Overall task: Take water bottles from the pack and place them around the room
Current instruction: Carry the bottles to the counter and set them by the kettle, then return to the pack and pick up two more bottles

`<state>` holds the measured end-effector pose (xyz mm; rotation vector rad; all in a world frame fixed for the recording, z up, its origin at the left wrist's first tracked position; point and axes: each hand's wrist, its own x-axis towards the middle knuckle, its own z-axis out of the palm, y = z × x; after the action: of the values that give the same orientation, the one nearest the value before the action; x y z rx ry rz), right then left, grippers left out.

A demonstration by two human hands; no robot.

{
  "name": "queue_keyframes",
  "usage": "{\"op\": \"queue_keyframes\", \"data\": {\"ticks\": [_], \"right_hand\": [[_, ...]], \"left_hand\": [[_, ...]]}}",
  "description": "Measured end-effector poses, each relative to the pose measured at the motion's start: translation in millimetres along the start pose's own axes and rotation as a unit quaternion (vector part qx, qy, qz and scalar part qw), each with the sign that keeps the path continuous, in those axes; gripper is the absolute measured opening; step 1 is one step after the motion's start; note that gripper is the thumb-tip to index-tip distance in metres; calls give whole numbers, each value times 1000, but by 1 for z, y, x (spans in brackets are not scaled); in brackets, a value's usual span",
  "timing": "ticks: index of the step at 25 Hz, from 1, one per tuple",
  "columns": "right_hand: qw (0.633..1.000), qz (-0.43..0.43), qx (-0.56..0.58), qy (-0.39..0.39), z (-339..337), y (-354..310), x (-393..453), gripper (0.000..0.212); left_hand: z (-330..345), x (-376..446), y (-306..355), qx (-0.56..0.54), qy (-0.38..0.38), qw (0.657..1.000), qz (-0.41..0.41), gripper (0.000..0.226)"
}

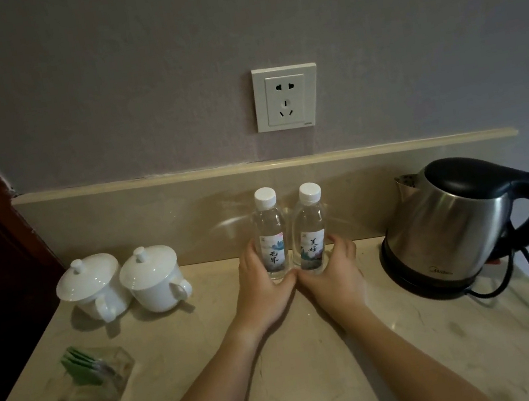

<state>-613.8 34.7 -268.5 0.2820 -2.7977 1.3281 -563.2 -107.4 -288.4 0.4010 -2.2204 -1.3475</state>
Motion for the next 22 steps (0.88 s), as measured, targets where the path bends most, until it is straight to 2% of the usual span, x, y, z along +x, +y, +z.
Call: {"op": "queue_keyframes", "data": {"ticks": [2,3,7,12,16,22], "right_hand": [[999,-14,39,16,-13,-8,-7,107],[998,-33,50,29,-24,-15,-10,107],[989,-124,52,58,-81,-81,4,101],[973,-221,56,48,-146,-177,29,73],[966,-238,90,44,-155,-193,23,50],[953,-272,131,23,-125,-211,4,46]], "left_hand": [[-10,-6,12,22,15,1000,-8,98],[-19,-6,26,27,35,999,4,99],[-68,25,108,8,118,988,103,79],[-112,64,200,61,64,981,175,52],[-136,63,207,68,77,976,194,30],[-171,49,194,91,98,973,185,25]]}}
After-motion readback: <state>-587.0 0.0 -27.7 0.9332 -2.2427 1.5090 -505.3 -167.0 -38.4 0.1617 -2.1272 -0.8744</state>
